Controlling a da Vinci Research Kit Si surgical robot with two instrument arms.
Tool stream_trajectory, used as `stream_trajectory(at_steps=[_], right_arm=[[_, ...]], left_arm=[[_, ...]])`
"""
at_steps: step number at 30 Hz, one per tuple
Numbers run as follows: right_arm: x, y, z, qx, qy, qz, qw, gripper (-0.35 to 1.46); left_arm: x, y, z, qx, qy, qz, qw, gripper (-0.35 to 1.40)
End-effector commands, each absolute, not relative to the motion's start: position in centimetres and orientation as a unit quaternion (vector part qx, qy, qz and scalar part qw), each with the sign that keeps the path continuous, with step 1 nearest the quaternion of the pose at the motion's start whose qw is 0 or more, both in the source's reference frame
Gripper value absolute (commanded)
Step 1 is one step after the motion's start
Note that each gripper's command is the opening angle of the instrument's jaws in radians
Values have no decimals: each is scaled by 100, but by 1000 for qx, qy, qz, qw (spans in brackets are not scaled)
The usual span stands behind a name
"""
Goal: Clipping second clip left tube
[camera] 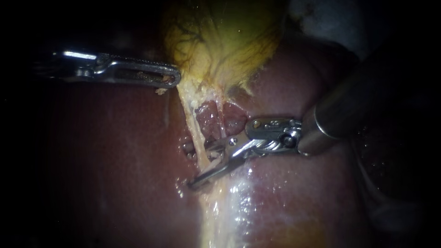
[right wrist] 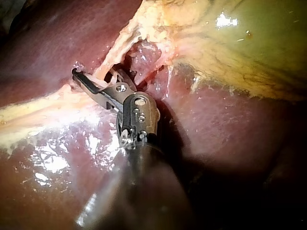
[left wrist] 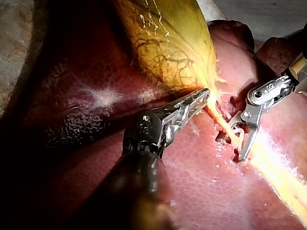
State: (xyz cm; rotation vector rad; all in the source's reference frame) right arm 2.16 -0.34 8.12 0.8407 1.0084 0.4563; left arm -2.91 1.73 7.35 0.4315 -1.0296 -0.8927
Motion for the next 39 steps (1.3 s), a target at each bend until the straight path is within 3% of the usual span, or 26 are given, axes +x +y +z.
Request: stream_trajectory(at_steps=[1,16,28,39], right_arm=[[216,-33,811,386,466,209,768,61],[214,-23,806,395,489,217,747,60],[226,-43,790,490,551,216,639,60],[234,-70,764,542,561,182,598,57]], left_arm=[[-291,173,734,198,-472,-409,755,-35],[-291,173,734,198,-472,-409,755,-35],[-292,173,734,198,-472,-410,755,-35],[-294,173,734,197,-472,-410,755,-35]])
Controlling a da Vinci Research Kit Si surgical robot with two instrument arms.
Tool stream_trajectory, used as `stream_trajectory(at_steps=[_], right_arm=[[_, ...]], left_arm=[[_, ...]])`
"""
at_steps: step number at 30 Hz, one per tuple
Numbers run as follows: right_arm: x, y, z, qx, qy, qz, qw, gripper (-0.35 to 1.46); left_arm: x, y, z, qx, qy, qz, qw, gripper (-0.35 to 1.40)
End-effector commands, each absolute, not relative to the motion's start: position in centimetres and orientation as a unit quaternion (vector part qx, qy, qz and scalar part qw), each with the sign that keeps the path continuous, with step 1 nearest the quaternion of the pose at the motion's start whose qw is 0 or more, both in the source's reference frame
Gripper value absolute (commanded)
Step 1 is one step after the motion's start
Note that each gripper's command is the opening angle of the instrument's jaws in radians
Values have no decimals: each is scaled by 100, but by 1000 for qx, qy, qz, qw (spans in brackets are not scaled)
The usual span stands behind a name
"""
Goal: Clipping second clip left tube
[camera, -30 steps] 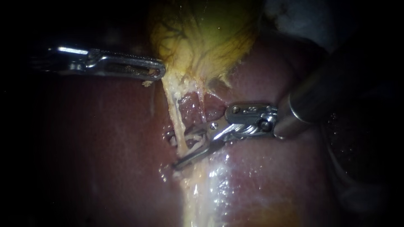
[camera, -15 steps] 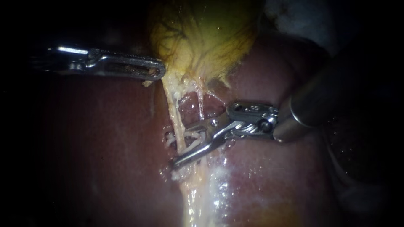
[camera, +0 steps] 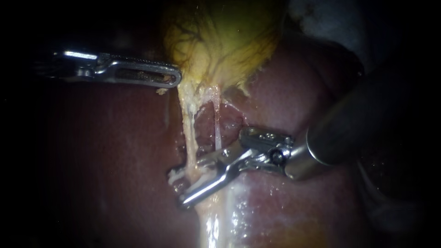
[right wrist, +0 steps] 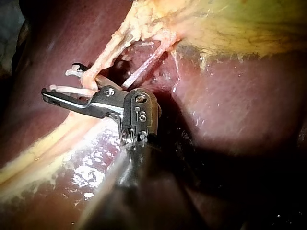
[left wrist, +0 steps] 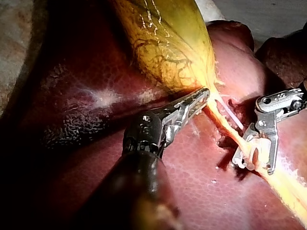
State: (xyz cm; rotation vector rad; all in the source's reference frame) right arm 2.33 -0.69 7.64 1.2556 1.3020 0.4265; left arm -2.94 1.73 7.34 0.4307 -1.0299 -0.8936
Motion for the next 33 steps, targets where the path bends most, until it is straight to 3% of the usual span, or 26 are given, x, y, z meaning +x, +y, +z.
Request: stream_trajectory(at_steps=[1,13,20,33], right_arm=[[233,-71,762,545,560,179,598,56],[231,-80,756,562,554,156,594,49],[234,-73,759,558,556,163,594,30],[231,-67,765,585,523,199,588,-35]], left_arm=[[-295,173,734,197,-471,-410,756,-35],[-295,173,735,197,-471,-410,756,-35],[-295,173,735,197,-471,-410,756,-35],[-294,173,735,197,-471,-410,756,-35]])
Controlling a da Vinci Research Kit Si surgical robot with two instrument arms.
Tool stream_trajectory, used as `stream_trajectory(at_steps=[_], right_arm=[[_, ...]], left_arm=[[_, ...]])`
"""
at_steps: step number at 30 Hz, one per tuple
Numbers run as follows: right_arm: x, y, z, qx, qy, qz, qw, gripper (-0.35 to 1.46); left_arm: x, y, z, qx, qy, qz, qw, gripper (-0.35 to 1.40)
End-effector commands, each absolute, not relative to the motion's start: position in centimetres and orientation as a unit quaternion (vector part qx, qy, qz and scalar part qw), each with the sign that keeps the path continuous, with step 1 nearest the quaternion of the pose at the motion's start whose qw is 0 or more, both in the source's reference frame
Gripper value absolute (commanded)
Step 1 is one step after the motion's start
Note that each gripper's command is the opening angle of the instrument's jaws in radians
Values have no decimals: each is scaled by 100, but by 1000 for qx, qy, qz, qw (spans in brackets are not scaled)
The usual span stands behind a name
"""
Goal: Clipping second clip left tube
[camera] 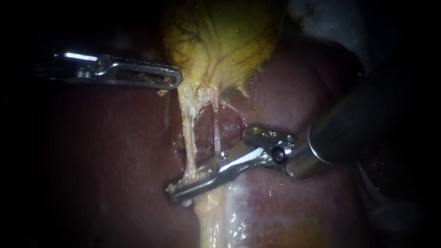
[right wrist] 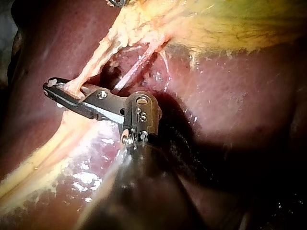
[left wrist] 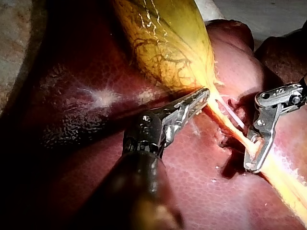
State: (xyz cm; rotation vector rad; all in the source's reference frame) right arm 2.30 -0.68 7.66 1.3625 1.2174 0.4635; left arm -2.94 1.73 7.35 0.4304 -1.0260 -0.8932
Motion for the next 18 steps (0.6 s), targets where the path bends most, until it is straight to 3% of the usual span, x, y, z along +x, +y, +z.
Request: stream_trajectory(at_steps=[1,18], right_arm=[[231,-67,766,586,521,200,587,-35],[228,-65,770,583,506,202,603,-35]], left_arm=[[-294,173,735,197,-471,-410,756,-35],[-294,173,735,198,-471,-410,756,-35]])
